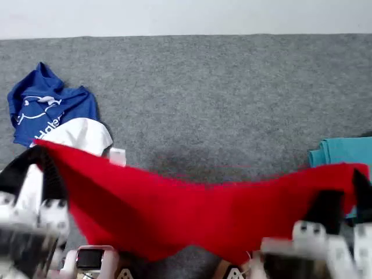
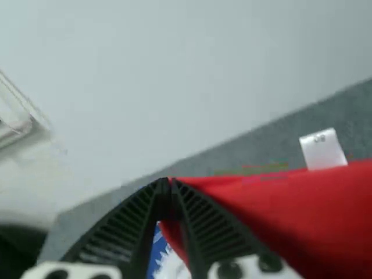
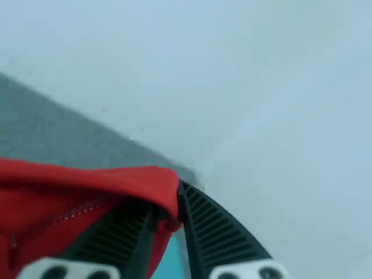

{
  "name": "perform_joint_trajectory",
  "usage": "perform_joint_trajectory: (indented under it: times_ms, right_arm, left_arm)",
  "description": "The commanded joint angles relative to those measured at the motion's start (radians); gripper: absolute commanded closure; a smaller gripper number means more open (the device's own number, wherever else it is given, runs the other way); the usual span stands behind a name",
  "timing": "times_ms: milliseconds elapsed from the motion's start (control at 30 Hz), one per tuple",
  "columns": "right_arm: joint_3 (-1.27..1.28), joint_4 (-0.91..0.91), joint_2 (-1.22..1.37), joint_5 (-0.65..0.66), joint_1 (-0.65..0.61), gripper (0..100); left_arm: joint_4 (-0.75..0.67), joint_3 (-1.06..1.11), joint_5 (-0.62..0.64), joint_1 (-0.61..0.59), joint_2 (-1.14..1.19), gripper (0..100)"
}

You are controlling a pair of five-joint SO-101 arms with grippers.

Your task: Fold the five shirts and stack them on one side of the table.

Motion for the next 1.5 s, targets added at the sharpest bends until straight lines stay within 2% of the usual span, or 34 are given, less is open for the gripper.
perform_joint_trajectory:
  times_ms: [0, 133, 367, 533, 633, 767, 933, 1200, 1467]
  right_arm:
    - [0.204, -0.058, 0.062, 0.008, -0.027, 98.8]
    - [0.454, -0.17, 0.059, 0.006, -0.093, 98.8]
    - [0.899, -0.605, 0.068, -0.02, -0.163, 98.9]
    - [1.142, -0.903, 0.071, -0.018, -0.208, 98.9]
    - [1.215, -1.009, 0.071, -0.02, -0.242, 98.9]
    - [1.215, -1.076, 0.153, -0.023, -0.262, 98.9]
    - [0.996, -1.049, 0.4, -0.095, -0.255, 98.9]
    - [0.535, -0.947, 0.912, -0.098, -0.257, 98.9]
    - [0.114, -0.929, 1.326, -0.095, -0.262, 98.9]
  left_arm:
    - [-0.089, 0.216, -0.002, -0.008, 0.003, 100]
    - [-0.278, 0.51, 0.0, -0.008, 0.005, 100]
    - [-0.744, 0.969, -0.003, 0.0, 0.006, 100]
    - [-1.086, 1.184, -0.005, 0.002, 0.02, 100]
    - [-1.212, 1.21, -0.003, 0.002, 0.103, 100]
    - [-1.287, 1.102, 0.003, 0.002, 0.282, 100]
    - [-1.287, 0.834, 0.095, 0.0, 0.551, 100]
    - [-1.183, 0.364, 0.144, -0.005, 1.069, 100]
    - [-1.086, -0.125, 0.184, 0.002, 1.521, 100]
